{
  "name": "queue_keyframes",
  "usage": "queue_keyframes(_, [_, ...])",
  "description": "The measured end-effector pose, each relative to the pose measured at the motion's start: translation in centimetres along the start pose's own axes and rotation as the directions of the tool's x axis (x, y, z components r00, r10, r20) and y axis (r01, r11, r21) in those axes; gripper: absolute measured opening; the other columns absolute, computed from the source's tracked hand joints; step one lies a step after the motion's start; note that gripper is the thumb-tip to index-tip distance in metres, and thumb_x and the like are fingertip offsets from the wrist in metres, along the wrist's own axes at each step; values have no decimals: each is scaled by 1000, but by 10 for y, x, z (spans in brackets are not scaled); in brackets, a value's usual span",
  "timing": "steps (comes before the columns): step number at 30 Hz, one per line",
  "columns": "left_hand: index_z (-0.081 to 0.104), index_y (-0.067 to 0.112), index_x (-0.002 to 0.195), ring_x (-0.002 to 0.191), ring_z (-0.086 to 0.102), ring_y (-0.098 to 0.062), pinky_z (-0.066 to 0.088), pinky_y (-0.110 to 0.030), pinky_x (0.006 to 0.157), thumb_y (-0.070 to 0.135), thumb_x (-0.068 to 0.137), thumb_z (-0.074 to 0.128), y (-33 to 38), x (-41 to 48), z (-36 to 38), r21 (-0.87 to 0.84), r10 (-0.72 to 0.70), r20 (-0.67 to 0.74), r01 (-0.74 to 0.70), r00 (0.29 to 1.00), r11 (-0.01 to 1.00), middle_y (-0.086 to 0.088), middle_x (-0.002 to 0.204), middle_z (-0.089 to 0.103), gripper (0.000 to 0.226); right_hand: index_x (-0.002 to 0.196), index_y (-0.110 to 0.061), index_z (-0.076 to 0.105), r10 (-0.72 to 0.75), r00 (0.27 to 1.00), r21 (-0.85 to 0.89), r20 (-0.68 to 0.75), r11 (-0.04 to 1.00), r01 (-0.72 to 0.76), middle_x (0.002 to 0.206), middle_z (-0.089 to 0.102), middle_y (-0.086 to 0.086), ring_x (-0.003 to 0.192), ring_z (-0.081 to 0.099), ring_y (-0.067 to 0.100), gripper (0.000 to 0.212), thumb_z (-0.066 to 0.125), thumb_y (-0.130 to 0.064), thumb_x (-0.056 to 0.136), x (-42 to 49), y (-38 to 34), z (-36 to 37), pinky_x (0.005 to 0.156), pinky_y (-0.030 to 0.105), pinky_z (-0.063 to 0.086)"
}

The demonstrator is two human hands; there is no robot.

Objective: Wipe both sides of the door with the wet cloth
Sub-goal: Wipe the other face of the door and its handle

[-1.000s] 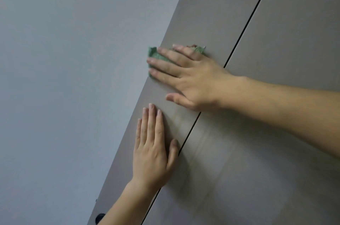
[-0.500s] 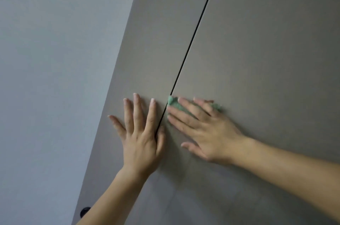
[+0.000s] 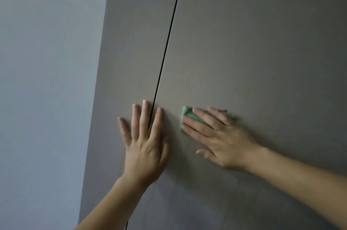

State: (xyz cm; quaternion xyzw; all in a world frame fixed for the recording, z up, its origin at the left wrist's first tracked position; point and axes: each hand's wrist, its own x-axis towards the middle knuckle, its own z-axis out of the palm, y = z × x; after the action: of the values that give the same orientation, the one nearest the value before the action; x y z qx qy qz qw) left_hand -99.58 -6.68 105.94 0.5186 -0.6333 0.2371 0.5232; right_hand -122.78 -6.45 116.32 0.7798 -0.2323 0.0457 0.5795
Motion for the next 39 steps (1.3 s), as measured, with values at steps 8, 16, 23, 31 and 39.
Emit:
queue_keyframes(8, [23,9,161,158,-1,-40,0,-65,124,38,97,42,23,4,1,-15,90,-20,-91,996,996,-20,170,7,73,161,-13,24,572,810,134,-128,820,-557,169,14,8,156,14,36,75,40,-51,98,10,31,-12,124,54,13])
queue_keyframes(16, [27,13,161,158,1,-41,5,-68,122,46,96,43,53,18,10,38,265,70,-268,962,963,-19,170,7,75,161,-16,19,685,723,89,-88,728,-679,169,16,7,155,16,34,71,32,-51,101,-82,74,2,123,48,13])
queue_keyframes(23, [21,16,163,157,-5,-42,1,-71,121,61,96,37,68,16,13,113,202,103,-213,974,970,-20,170,-1,82,161,-14,20,502,864,105,-39,862,-496,169,13,5,155,16,35,77,43,-51,98,-92,2,18,124,53,12])
queue_keyframes(31, [24,18,162,157,-6,-42,0,-69,122,50,97,41,104,23,17,53,274,96,-280,957,959,-20,170,1,75,161,-13,22,858,497,207,-129,514,-833,169,14,11,155,15,38,70,34,-48,102,-95,94,0,123,51,11])
queue_keyframes(39, [17,23,164,157,-7,-40,-3,-67,123,59,97,36,112,24,23,110,224,110,-236,968,966,-17,171,-4,78,160,-19,23,518,854,85,-51,854,-514,168,14,0,154,19,31,71,41,-50,99,-164,29,34,124,48,7])
